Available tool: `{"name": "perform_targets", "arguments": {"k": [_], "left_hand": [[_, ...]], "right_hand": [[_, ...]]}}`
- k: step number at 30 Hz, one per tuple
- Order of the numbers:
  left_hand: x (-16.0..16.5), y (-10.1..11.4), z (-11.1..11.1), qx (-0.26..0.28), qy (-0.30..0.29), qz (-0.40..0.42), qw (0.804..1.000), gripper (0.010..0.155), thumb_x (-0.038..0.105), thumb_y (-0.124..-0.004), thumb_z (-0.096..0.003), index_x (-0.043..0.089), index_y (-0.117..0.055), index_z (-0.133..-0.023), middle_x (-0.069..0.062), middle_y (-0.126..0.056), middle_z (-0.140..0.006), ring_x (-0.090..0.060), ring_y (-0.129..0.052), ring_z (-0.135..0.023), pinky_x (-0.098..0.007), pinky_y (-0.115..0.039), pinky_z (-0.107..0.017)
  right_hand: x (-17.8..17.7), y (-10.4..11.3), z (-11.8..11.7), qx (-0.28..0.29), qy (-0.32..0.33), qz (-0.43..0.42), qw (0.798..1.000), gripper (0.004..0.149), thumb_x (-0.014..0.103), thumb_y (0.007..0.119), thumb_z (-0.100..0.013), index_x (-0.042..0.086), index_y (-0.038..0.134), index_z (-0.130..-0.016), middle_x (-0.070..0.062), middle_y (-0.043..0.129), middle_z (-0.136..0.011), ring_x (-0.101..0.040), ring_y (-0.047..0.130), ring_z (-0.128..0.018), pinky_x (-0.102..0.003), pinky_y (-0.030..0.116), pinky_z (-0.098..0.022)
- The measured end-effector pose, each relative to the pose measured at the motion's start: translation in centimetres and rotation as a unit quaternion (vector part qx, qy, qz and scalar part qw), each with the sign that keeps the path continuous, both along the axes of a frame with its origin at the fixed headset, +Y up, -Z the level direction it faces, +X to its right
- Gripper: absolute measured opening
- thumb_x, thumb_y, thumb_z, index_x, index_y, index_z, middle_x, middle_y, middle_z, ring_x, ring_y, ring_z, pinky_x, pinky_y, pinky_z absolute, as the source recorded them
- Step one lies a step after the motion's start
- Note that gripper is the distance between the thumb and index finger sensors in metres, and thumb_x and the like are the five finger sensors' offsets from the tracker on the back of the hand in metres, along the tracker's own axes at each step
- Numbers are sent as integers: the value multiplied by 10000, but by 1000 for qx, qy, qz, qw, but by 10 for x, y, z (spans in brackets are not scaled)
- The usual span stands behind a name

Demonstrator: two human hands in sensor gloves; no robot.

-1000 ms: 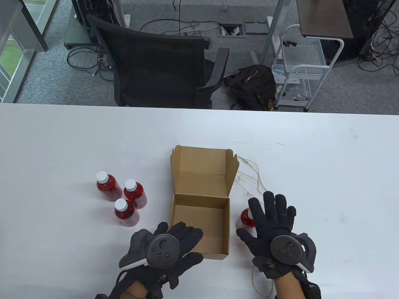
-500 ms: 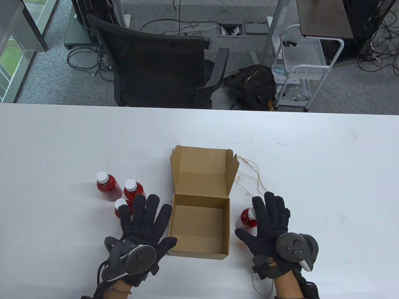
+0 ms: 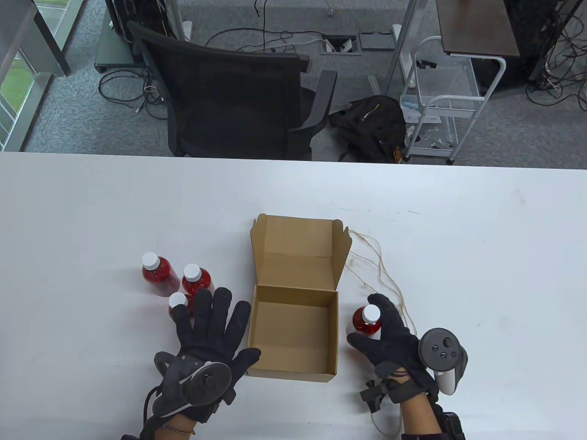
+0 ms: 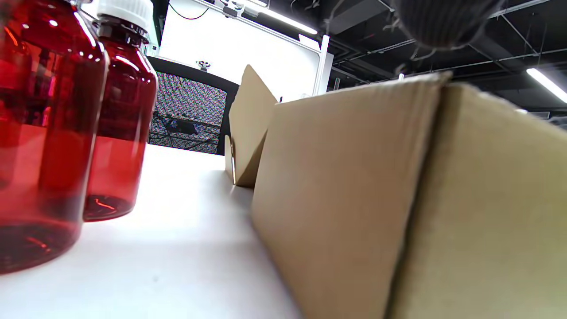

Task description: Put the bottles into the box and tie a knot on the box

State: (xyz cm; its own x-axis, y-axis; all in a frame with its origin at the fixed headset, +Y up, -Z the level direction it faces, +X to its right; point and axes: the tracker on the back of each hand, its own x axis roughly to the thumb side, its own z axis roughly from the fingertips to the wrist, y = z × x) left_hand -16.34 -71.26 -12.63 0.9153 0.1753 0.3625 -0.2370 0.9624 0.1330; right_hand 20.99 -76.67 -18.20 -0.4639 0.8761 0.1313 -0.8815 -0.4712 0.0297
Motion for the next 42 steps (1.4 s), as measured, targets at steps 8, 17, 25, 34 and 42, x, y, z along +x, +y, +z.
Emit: {"name": "perform_targets", "arguments": {"k": [8, 17, 25, 34, 42], "left_hand": [[-5, 4, -1, -7, 1, 18, 1000, 957, 649, -702, -503, 296, -147, -1200, -192, 3, -1266, -518, 58, -1079, -761, -58, -636], [-2, 3, -1, -4, -4, 14, 1000, 955, 645, -703, -506, 295, -147, -1199, -199, 8, -1264, -518, 56, -1082, -761, -56, -636], [-4, 5, 0, 3, 5, 14, 1000, 955, 642, -703, -509, 288, -148, -1200, -204, 3, -1262, -522, 51, -1080, -762, -60, -635], [-5, 5, 0, 4, 8, 13, 1000, 954, 642, -702, -509, 285, -150, -1200, -211, -4, -1261, -528, 44, -1079, -765, -69, -633], [-5, 5, 1, 7, 6, 15, 1000, 953, 640, -704, -510, 283, -153, -1201, -214, -1, -1260, -535, 37, -1080, -766, -70, -633]], "right_hand": [[-9, 17, 1, 65, -23, 97, 993, 794, 321, 986, -392, 57, 572, -1016, -273, 681, -990, -520, 724, -835, -623, 678, -595], [-33, 89, -9, 117, -24, 58, 991, 826, 423, 940, -446, -35, 558, -1017, -313, 758, -924, -520, 843, -693, -620, 780, -487], [-96, 134, -17, 106, 19, 137, 985, 852, 460, 908, -464, -86, 544, -1006, -334, 790, -879, -512, 888, -621, -598, 828, -422], [-148, 83, -26, -141, 49, 252, 956, 902, 498, 895, -469, -141, 513, -976, -337, 835, -810, -467, 982, -509, -531, 916, -310], [-174, 72, -36, -162, 23, 471, 867, 925, 496, 899, -463, -141, 470, -977, -332, 836, -816, -452, 1009, -472, -500, 938, -271]]}}
